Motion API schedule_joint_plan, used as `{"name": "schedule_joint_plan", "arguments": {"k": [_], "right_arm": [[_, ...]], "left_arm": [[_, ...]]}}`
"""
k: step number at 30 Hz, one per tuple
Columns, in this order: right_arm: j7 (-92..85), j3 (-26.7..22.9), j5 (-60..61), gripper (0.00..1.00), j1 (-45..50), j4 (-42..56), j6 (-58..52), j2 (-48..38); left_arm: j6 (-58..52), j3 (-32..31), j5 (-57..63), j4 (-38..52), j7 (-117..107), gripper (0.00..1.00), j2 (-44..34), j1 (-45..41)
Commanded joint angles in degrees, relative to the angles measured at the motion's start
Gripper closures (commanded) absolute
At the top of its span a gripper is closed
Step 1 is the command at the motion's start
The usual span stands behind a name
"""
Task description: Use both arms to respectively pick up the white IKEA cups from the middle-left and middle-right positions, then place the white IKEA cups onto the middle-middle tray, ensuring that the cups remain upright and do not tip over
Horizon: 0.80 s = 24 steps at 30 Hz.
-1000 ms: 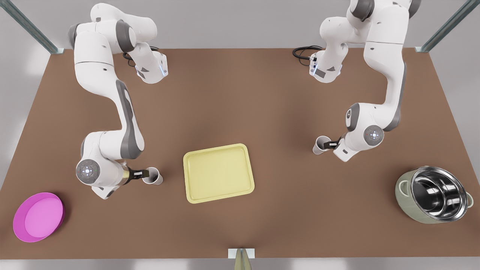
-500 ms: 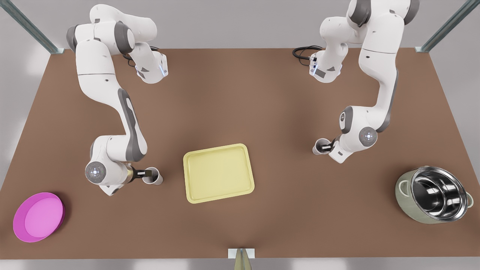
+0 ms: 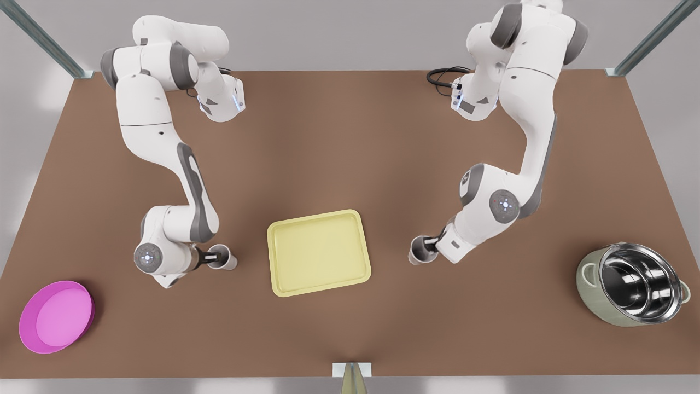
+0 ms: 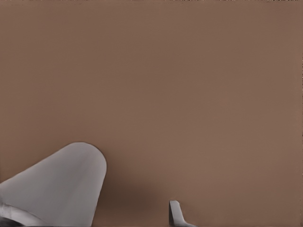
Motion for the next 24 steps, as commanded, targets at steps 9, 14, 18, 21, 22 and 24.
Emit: {"name": "schedule_joint_plan", "arguments": {"k": [9, 14, 18, 21, 22, 24], "right_arm": [[-0.27, 0.28, -0.15, 0.79, 0.18, 1.61, -0.20, -0.89], [0.09, 4.41, 3.45, 0.79, 0.80, 3.55, -0.29, -2.64], [0.70, 5.91, 5.38, 0.79, 2.38, 4.34, 0.68, -3.08], [0.79, 5.82, 6.26, 0.79, 7.04, 5.39, 2.87, -2.65], [0.79, 5.82, 5.74, 0.79, 9.41, 5.57, 3.57, -2.38], [0.79, 5.82, 6.00, 0.79, 11.16, 6.44, 5.25, -1.59]], "left_arm": [[5.18, -0.23, 7.26, 10.98, -44.77, 0.79, 12.04, -13.13], [5.71, -0.32, 7.35, 14.41, -50.57, 0.79, 16.26, -15.59], [7.46, -0.32, 7.26, 15.03, -52.16, 0.79, 18.46, -16.29], [9.05, -0.32, 7.35, 14.94, -53.39, 0.79, 19.69, -16.47], [9.13, -0.32, 7.35, 14.86, -53.74, 0.79, 19.69, -16.47], [9.22, -0.32, 7.43, 14.86, -54.00, 0.79, 19.78, -17.00]]}}
